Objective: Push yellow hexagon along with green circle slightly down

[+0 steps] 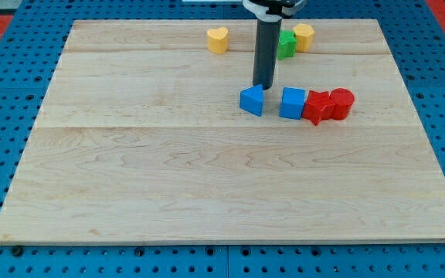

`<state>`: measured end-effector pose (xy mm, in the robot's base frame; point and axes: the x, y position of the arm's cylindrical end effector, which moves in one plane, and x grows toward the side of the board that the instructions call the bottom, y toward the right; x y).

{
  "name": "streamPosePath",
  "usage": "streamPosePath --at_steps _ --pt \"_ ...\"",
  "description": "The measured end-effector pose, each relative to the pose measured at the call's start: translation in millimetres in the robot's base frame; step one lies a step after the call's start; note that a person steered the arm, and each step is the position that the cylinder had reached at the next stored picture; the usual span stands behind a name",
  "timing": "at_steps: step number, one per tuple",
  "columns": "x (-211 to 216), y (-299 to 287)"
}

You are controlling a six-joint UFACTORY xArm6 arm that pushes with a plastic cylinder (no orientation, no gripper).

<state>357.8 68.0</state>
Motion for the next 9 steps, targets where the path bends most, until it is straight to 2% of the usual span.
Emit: streamPosePath --at_steps 2,3,5,6,8,9 --pt "-38.6 61.4" --pt "-44.8 69.2" --pt "-41.4 122.6" --pt "-46.7 133.0" --pt "-94.8 139.8" --pt "-101.0 113.5"
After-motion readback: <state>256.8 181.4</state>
